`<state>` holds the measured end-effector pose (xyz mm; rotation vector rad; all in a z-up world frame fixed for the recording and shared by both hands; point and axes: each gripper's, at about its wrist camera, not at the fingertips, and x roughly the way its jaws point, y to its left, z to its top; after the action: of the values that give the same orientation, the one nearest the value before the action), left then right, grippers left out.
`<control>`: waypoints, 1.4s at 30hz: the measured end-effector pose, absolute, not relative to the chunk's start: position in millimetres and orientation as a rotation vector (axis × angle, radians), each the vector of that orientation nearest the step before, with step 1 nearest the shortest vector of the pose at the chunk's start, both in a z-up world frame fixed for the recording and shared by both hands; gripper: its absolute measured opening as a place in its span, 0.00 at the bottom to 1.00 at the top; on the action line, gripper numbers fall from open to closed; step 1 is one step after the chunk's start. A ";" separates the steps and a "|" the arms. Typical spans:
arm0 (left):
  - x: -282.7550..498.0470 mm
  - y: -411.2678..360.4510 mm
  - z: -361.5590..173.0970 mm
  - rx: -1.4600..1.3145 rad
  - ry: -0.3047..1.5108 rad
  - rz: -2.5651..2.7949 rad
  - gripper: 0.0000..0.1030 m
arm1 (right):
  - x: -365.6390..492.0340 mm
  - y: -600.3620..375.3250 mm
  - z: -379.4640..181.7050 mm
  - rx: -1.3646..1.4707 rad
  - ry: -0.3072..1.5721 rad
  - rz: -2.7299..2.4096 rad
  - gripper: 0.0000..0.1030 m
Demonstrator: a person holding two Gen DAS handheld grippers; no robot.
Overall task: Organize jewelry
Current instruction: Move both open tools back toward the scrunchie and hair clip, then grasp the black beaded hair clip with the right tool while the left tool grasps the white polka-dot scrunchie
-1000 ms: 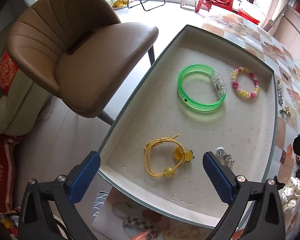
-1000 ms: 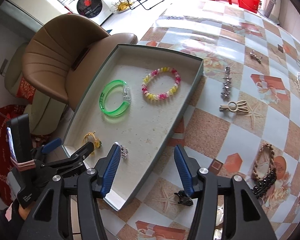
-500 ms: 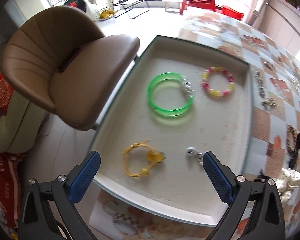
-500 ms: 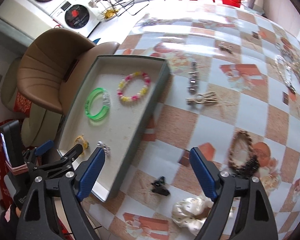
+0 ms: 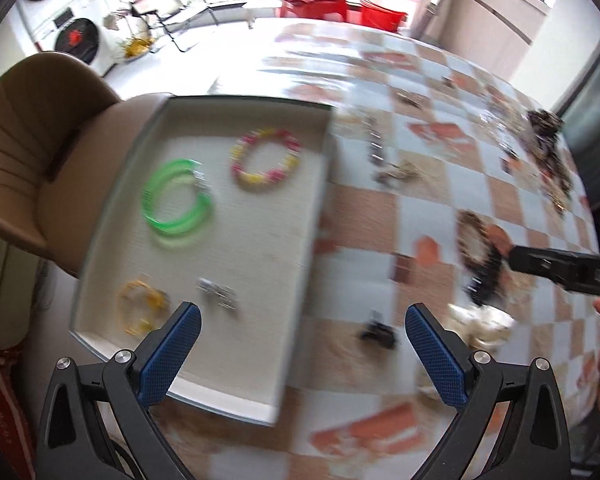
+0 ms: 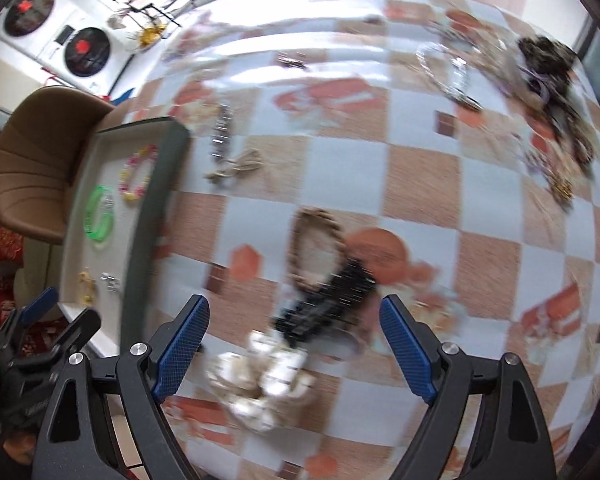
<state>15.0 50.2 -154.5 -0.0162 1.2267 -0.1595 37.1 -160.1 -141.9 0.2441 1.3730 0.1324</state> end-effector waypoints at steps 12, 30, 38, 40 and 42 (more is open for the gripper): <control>-24.3 -6.2 -185.1 -0.079 1.333 -0.256 1.00 | 37.7 -179.1 -170.2 0.340 1.479 0.136 0.86; -37.7 -59.8 -203.0 0.070 1.262 -0.455 1.00 | 61.8 -143.4 -208.7 0.396 1.691 0.107 0.60; -36.3 -83.4 -206.1 0.145 1.226 -0.488 0.94 | 66.8 -144.6 -214.0 0.427 1.692 0.076 0.36; -34.9 -86.7 -208.2 0.154 1.239 -0.486 0.82 | 67.1 -146.8 -215.2 0.445 1.689 0.080 0.29; -33.5 -85.8 -208.4 0.145 1.239 -0.480 0.81 | 66.8 -149.5 -214.3 0.444 1.677 0.091 0.26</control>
<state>-33.5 -85.8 -208.4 0.1450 1.2393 -0.4801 66.8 -149.5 -214.3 0.4445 1.6771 0.0909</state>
